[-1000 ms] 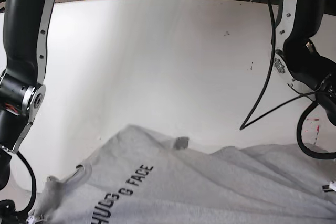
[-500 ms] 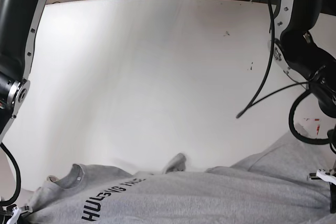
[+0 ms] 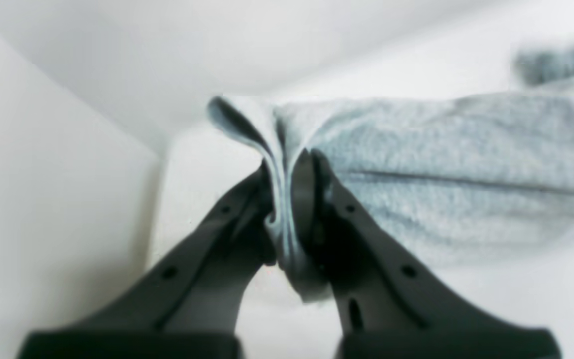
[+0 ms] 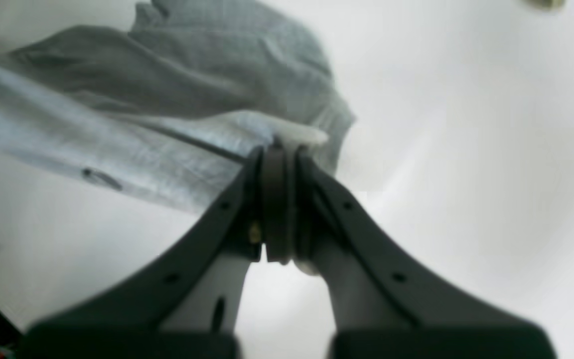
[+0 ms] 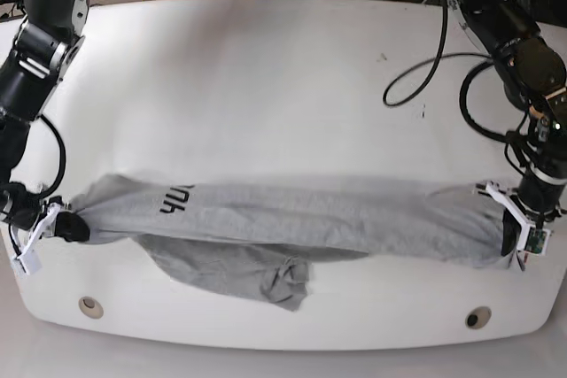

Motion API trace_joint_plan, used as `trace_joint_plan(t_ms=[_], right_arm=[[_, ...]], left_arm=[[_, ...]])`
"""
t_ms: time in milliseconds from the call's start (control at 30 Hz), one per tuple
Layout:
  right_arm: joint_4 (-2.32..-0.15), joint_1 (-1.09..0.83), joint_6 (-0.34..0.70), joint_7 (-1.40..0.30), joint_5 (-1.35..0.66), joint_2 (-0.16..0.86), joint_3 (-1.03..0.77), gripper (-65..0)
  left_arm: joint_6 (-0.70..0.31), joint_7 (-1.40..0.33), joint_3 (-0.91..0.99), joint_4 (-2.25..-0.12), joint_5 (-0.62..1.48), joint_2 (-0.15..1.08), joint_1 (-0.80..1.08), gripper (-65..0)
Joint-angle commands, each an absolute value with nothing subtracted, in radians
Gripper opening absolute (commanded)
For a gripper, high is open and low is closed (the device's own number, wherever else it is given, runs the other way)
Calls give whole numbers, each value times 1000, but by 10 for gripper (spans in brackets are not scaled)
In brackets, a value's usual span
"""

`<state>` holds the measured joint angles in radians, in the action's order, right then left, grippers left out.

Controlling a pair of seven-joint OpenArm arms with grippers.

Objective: Fold the T-shirt properly
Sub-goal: 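Swing the shirt down and lay it across the table with both grippers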

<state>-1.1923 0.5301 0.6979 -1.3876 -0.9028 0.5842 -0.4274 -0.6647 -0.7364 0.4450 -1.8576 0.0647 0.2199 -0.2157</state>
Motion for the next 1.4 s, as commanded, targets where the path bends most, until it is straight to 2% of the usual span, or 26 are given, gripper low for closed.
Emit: trace_joint_plan(t_ms=[0,233,467,800,1267,1300,1367], right_arm=[[-1208,486,698,-1360,-941,615,-461,-650],[-1211,291,698,-1323,-977,613,-499,-650],[-1313,131,698,-1282,-977,608,-499,-650],[-1343,4,698,-1273,-969,564,-499,-650],[-1343,-87,698,-1265,-969,538,-499,-650],[-1343,-96,698,-1265,-969,538,-499,-650],[-1343,-105,698,-1265,-969,538,-499,-650]], left_arm=[[-671,-687,449,-1876,68,234,-186,-650],[-684,-618,450,-1874,68,234,10,-650],[-684,-608,490,-1868,68,234,142,-650],[-694,-608,556,-1862,67,232,277,-650],[-698,-611,684,-1702,58,240,328,-650],[-698,-611,684,-1687,58,242,344,-640],[-698,-611,682,-1676,61,249,366,-574]])
